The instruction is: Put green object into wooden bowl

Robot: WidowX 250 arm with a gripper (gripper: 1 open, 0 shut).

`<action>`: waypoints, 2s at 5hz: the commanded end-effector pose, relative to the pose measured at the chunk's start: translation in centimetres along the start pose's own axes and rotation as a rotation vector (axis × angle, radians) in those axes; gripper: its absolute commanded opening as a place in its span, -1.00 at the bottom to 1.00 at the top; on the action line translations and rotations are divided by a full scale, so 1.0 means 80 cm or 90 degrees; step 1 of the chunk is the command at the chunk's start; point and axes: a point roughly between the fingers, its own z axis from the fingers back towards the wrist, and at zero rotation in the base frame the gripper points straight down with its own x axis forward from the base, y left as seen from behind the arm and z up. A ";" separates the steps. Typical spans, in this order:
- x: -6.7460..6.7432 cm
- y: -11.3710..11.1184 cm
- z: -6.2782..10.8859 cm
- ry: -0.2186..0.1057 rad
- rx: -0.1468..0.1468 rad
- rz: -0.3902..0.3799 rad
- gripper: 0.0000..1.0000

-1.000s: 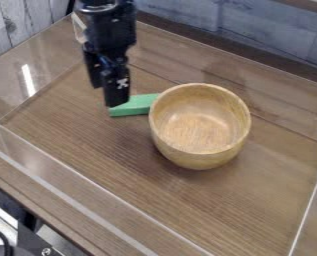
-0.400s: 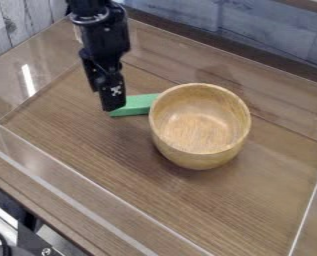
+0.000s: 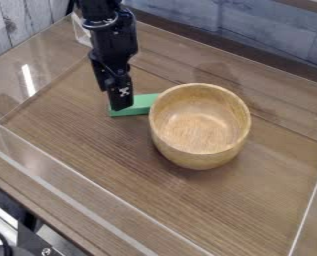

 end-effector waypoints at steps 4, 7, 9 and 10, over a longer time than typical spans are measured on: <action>0.035 0.015 -0.023 -0.030 0.030 0.082 1.00; 0.019 0.025 -0.030 -0.051 -0.020 0.053 1.00; 0.017 0.037 -0.041 -0.051 -0.030 0.099 -1.00; 0.017 0.036 -0.036 -0.060 -0.025 0.129 -1.00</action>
